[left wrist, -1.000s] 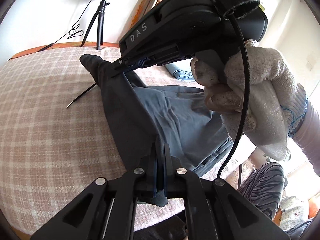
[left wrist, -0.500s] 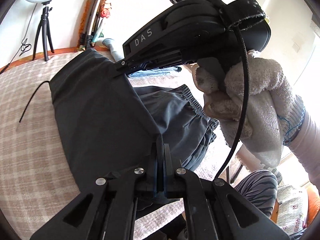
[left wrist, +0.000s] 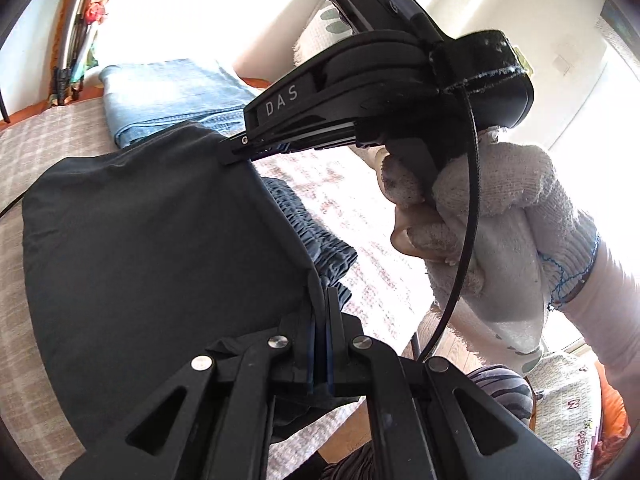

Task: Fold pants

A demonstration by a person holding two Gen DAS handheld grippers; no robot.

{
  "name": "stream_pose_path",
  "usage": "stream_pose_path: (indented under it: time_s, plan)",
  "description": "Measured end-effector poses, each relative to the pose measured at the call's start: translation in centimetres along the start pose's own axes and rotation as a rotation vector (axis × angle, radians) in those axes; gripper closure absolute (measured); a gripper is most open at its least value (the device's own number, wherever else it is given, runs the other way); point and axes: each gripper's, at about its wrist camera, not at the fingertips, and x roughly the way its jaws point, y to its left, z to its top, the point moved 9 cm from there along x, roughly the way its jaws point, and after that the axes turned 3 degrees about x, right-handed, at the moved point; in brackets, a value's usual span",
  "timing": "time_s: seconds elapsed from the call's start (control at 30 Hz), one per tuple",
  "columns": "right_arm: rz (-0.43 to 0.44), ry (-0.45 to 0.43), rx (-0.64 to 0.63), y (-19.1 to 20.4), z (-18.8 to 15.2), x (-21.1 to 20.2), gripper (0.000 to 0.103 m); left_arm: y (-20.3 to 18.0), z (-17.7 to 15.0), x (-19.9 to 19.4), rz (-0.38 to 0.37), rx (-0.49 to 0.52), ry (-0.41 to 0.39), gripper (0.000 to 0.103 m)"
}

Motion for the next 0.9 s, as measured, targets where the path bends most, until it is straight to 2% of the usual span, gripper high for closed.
stream_pose_path:
  time_s: [0.23, 0.5, 0.7, 0.83, 0.9]
  plan:
    - [-0.034, -0.003, 0.037, -3.9, -0.6, 0.1, 0.100, -1.5, 0.1, 3.2, -0.011, 0.026, 0.037, 0.102]
    - [-0.090, -0.004, 0.039, -5.8, -1.2, 2.3, 0.100, -1.0, -0.2, 4.9, 0.030, 0.056, 0.075, 0.102]
    - [-0.062, -0.020, 0.076, -6.2, -1.4, 2.4, 0.100, -0.2, -1.1, 5.2, 0.049, 0.086, 0.130, 0.102]
    - [-0.049, -0.025, 0.086, -6.2, -1.8, 2.0, 0.100, 0.6, -2.6, 6.6, 0.103, 0.091, 0.206, 0.102]
    - [-0.043, -0.025, 0.093, -6.3, -2.1, 1.8, 0.100, 0.7, -3.0, 6.8, 0.114, 0.101, 0.208, 0.102]
